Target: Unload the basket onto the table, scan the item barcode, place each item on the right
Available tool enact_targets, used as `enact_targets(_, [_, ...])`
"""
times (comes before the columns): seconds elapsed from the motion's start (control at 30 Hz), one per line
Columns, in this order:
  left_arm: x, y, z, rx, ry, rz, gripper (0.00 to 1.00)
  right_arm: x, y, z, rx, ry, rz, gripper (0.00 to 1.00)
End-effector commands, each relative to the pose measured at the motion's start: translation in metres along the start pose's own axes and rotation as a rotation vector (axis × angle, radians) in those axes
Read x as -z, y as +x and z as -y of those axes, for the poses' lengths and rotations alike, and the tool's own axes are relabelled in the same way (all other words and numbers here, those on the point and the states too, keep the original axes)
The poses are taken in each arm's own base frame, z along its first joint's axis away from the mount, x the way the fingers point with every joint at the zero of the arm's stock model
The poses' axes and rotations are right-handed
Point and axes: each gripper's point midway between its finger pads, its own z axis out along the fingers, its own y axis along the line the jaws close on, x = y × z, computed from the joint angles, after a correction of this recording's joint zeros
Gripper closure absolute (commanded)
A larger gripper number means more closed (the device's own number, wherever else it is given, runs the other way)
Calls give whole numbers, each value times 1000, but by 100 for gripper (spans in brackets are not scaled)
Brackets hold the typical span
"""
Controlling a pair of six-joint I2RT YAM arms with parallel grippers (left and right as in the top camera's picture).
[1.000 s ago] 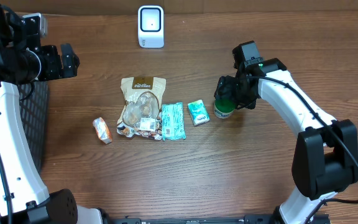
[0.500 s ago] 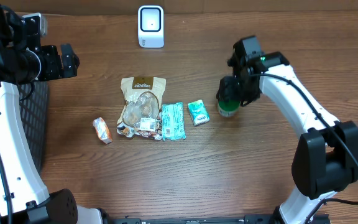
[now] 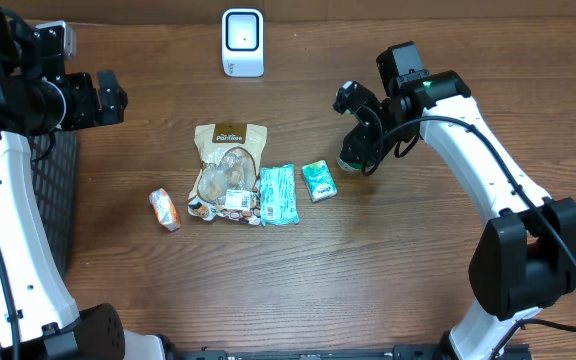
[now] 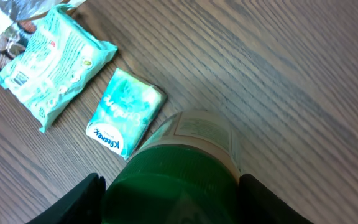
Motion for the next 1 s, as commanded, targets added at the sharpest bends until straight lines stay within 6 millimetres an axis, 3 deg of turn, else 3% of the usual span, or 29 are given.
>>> enact_targets(0.0, [0, -3, 1, -20, 7, 8, 0, 1, -4, -9, 68, -38, 25, 49])
enact_targets(0.33, [0, -3, 1, -20, 7, 8, 0, -2, -6, -10, -56, -55, 30, 43])
enact_targets(0.57, [0, -3, 1, -20, 7, 8, 1, -32, 8, -8, -119, -96, -42, 42])
enact_targets(0.73, [0, -3, 1, -20, 7, 8, 0, -38, 9, -6, -122, -99, -49, 42])
enact_targets(0.97, [0, -3, 1, -20, 7, 8, 1, -39, 0, 0, -142, -78, -11, 10])
